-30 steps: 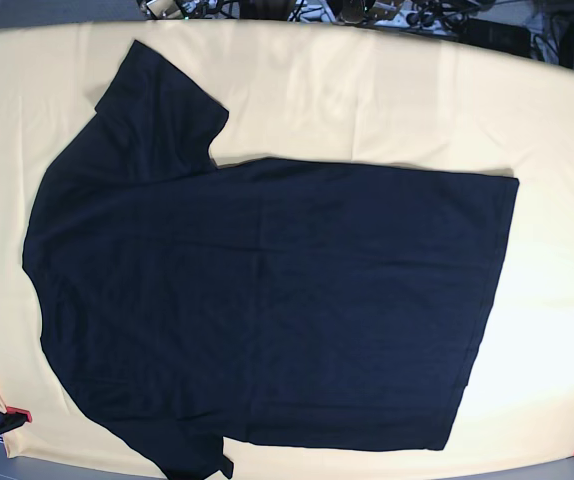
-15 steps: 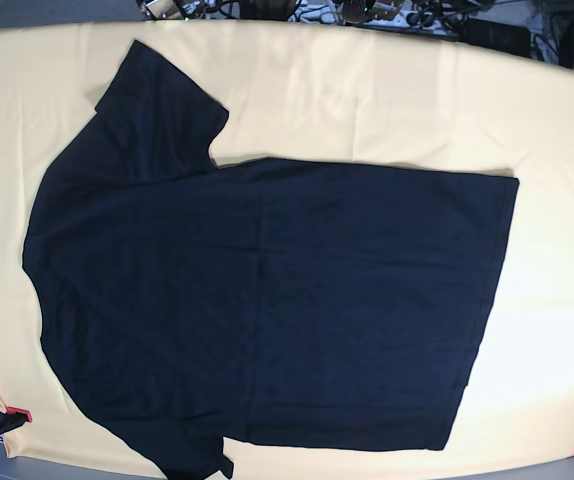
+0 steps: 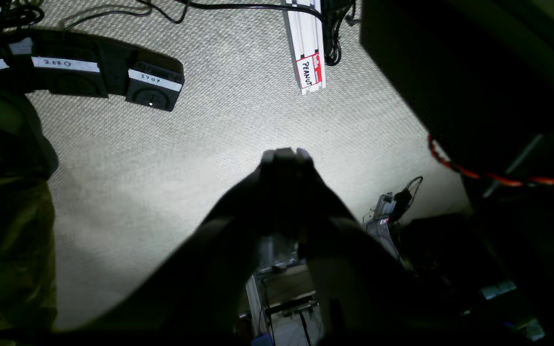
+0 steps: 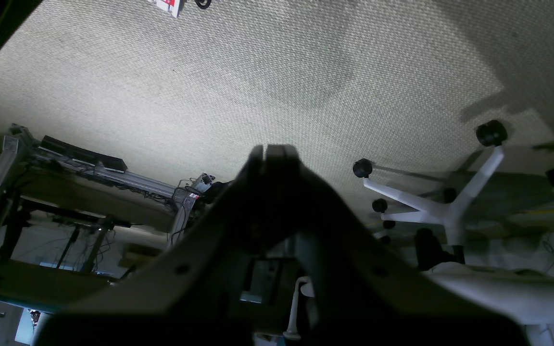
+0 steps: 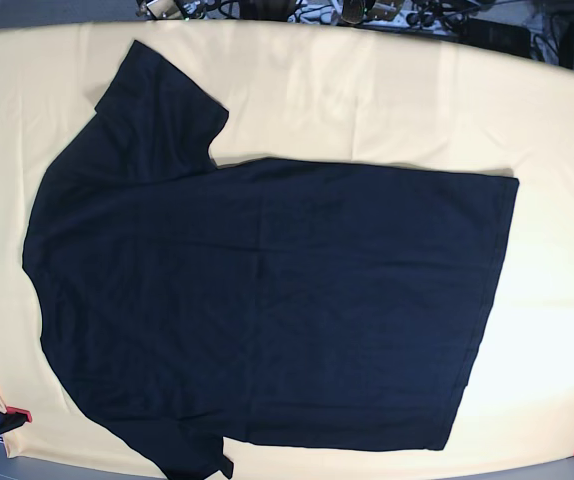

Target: Fold the T-shirt properly

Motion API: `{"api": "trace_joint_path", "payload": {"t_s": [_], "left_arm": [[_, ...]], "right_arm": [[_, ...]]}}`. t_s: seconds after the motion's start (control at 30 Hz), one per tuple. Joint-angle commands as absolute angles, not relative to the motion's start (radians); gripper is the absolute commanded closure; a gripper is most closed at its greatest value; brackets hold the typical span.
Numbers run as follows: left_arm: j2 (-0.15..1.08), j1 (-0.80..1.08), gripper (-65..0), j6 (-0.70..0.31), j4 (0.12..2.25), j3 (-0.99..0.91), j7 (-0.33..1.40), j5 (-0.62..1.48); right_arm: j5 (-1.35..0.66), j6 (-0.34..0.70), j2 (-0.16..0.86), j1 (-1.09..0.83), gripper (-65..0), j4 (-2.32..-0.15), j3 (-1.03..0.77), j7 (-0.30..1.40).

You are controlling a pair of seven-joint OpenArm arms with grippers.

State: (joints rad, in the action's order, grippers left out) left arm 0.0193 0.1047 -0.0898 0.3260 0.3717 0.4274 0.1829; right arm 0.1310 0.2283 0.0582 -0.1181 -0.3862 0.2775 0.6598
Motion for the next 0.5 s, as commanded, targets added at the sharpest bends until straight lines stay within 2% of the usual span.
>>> {"api": "trace_joint_path", "payload": {"t_s": [0.0,0.33,0.47], "left_arm": [[0.017,0.104,0.0,-0.097,0.330,0.372,0.439,0.184],[0.017,0.105,0.0,-0.097,0.330,0.372,0.451,0.183],[0.017,0.105,0.0,-0.118,0.330,0.372,0.523,0.165]], "right_arm": [[0.127,0.229,0.061,-0.116,0.0,-0.392,0.275,0.675],[0.127,0.228,0.062,-0.117,0.0,-0.392,0.275,0.675],[0.126,0.228,0.061,-0.124,0.0,-0.392,0.275,0.724]]}}
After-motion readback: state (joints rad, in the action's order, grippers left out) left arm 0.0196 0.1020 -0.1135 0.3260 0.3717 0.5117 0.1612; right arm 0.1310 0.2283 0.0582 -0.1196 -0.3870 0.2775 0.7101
